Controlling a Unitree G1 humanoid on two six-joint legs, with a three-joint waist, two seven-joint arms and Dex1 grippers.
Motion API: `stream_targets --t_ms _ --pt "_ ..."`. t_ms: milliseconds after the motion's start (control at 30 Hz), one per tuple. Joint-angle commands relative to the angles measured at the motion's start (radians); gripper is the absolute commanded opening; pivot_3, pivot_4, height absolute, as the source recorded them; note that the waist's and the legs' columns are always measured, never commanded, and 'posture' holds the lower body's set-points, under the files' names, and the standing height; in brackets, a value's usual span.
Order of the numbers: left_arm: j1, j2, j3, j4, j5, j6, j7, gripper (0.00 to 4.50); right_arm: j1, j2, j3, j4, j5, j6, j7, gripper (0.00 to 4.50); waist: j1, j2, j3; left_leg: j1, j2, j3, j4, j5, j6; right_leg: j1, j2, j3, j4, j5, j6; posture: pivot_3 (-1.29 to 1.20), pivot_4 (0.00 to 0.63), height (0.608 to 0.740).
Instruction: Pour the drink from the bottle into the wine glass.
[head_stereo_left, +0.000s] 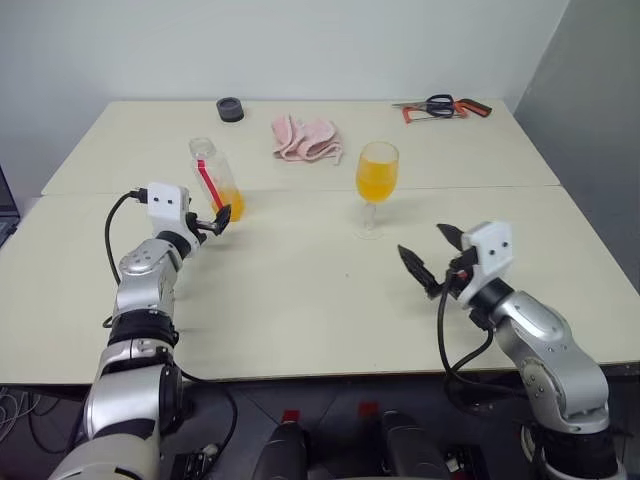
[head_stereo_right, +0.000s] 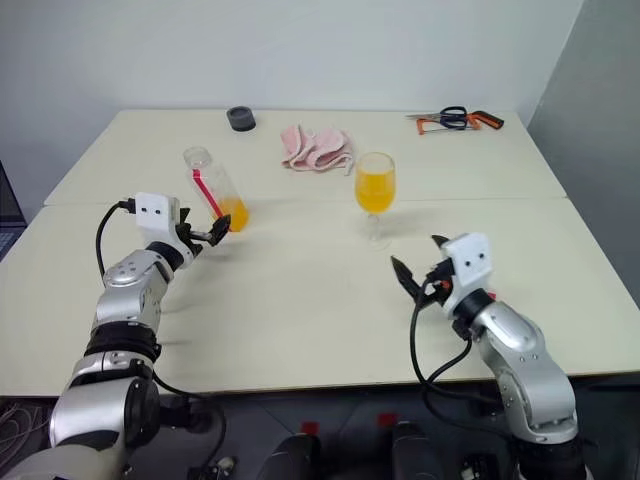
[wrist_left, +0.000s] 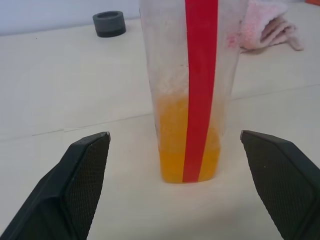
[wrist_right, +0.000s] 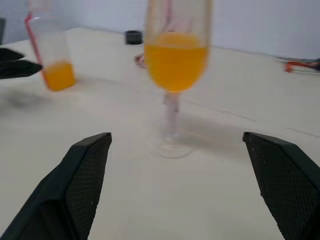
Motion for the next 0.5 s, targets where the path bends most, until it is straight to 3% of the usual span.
stream_targets --t_ms 33,233,500 --pt "0.064 -0.014 0.030 -0.179 -0.048 0.035 0.019 4.46 0.057 0.064 -0.035 0.014 -0.032 -0.160 -0.057 4.50 0.000 0.000 0.000 0.000 0.000 0.000 0.000 0.000 0.000 0.000 0.000 0.000 0.000 0.000 0.000 0.00 0.150 0.740" --pt "0.241 -0.070 0.022 -0.442 -0.092 0.133 0.051 4.46 0.161 0.148 -0.022 0.115 -0.115 -0.349 -0.122 4.50 0.001 0.000 -0.001 0.001 0.000 0.001 -0.001 0.000 0.000 0.001 0.000 0.002 -0.001 0.000 0.000 0.00 0.150 0.740" --pt "0.295 -0.095 0.021 -0.535 -0.096 0.178 0.084 4.46 0.121 0.153 -0.006 0.149 -0.114 -0.373 -0.110 4.50 0.004 0.000 -0.001 0.003 0.001 0.001 -0.001 0.000 0.000 0.002 0.001 0.001 -0.001 0.000 0.000 0.00 0.150 0.740"
